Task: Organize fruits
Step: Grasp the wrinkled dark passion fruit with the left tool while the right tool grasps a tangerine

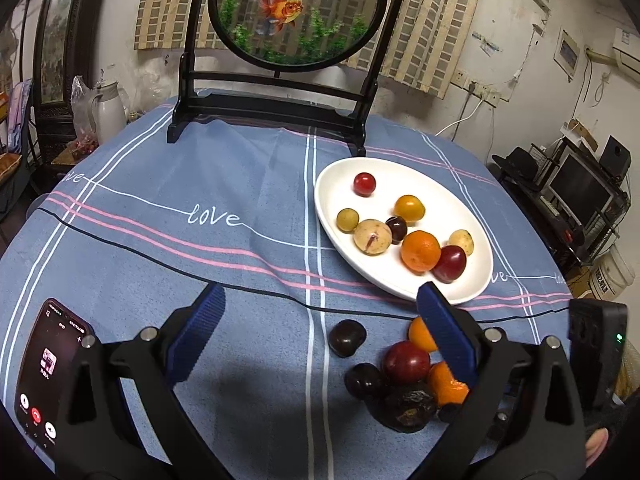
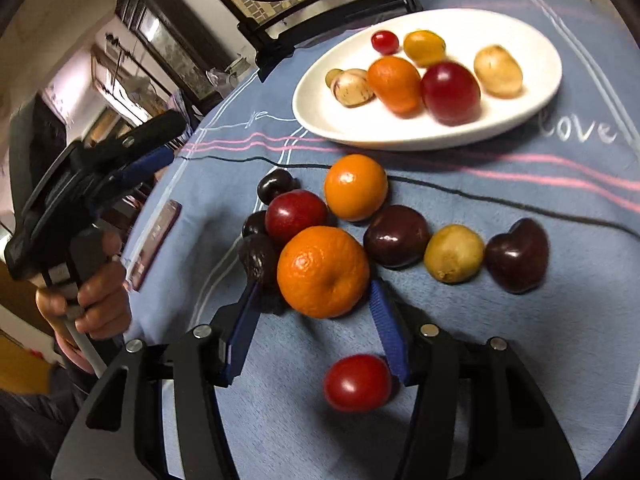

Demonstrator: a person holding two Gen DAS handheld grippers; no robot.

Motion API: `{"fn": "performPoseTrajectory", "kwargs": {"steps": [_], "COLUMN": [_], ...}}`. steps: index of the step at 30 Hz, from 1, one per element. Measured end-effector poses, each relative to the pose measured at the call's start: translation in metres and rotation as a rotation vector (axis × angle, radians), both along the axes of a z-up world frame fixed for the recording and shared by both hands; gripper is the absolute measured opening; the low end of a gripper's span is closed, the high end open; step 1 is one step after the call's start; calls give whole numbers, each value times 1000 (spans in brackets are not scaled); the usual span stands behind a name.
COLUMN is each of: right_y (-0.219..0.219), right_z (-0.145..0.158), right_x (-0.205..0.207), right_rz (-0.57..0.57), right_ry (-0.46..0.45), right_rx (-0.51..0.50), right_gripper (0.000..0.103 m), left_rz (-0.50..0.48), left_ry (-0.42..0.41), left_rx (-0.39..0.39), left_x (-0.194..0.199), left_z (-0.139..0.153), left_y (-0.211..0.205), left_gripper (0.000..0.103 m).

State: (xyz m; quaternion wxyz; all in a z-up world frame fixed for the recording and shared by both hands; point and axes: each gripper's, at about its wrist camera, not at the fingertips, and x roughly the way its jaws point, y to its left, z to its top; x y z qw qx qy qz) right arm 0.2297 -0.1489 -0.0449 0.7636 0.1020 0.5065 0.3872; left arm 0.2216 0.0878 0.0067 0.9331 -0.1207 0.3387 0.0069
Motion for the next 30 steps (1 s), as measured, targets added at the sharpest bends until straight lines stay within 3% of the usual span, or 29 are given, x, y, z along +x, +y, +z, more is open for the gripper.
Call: {"fn": "performPoseTrajectory", "kwargs": {"steps": [3,10,14,16,18,22,25,30], "right_y": [-2,-16,-29,-31,-32,-32,-33,-33], "right_z": [0,17,32,32,31,29,30,31], "right_x": [0,-5,-7,-5,-3,0,0,-3], "right_rz": [-16,-47,-88,-102,-111,-121,-122,-113], "right_ry": [-3,-48,-95,-94,-88,-79,-80,-82], "right_rx": [1,56,101,103,98,91,92,105], "right_gripper": [45,44,44,44,44,44,44,44], "left_rz": [2,-69,-291,-394,-450,-498,-501,-483], "left_ry": [-17,29,37,17,11,56,84,99], "left_rx": [-4,-9,56,149,210,223,215,239], "left_x": [-5,-13,-27,-41,-49,-48,-45,-41], "left_z": [3,-8,-16,-22,-28,-38,-44,-50], "left_y": [2,-4,-36,-61,-76,-87,-88,-93], "left_gripper": [98,98,98,96,87,63,57,57]}}
